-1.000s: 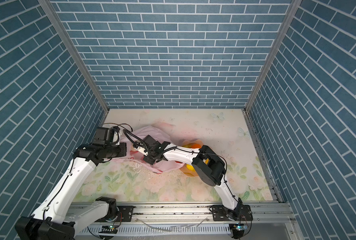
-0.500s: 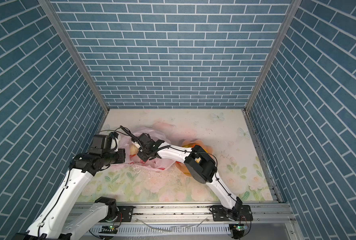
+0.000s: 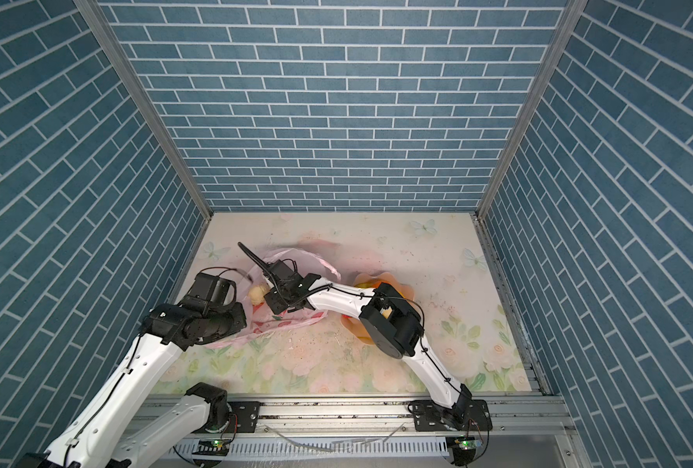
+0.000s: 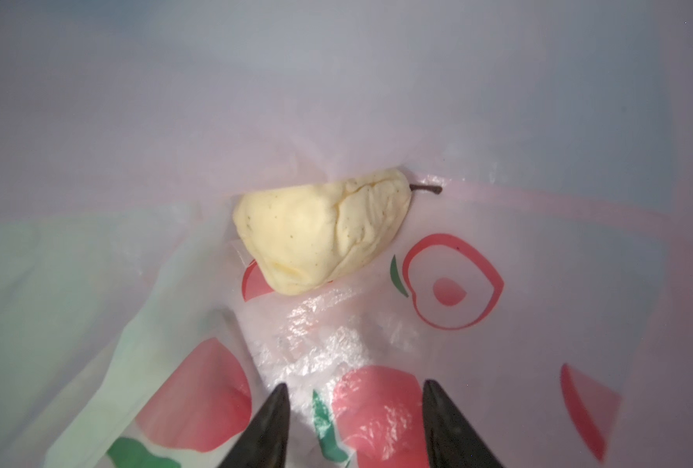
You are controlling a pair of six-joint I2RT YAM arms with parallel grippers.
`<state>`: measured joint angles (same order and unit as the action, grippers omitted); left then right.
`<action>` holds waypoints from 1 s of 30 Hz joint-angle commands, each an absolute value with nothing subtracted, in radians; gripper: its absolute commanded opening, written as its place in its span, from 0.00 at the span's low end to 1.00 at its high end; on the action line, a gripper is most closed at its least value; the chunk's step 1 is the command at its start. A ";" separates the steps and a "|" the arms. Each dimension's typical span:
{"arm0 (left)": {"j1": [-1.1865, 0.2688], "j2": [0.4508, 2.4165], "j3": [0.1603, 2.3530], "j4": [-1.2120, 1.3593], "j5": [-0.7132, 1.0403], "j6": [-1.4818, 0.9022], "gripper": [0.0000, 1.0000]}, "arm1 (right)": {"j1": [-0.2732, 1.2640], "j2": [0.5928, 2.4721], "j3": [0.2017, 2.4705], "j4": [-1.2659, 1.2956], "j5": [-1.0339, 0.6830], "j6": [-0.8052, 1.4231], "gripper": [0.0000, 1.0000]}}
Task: Take the fake fruits out of the plastic bag
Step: 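Lower the right gripper toward the cream pear while the left gripper pulls the handle nearer, then position the right gripper fingers around the cream pear inside the bag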
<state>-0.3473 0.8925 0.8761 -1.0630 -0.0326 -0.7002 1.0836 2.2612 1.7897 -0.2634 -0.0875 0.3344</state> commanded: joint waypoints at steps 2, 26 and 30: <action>-0.469 0.920 0.831 -1.202 -0.220 -0.946 0.03 | 1.044 2.158 1.709 -0.205 -0.188 0.456 0.60; -0.571 0.830 0.726 -0.928 -0.355 -0.926 0.00 | 1.060 2.311 1.758 0.002 -0.290 0.721 0.77; -0.571 0.804 0.715 -0.939 -0.357 -0.924 0.00 | 1.062 2.334 1.777 0.020 -0.290 0.750 0.79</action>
<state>-0.5648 0.8215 0.7307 -0.9428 -0.3504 -0.9337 1.0550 2.3096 1.7168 -0.0143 -0.2794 0.6922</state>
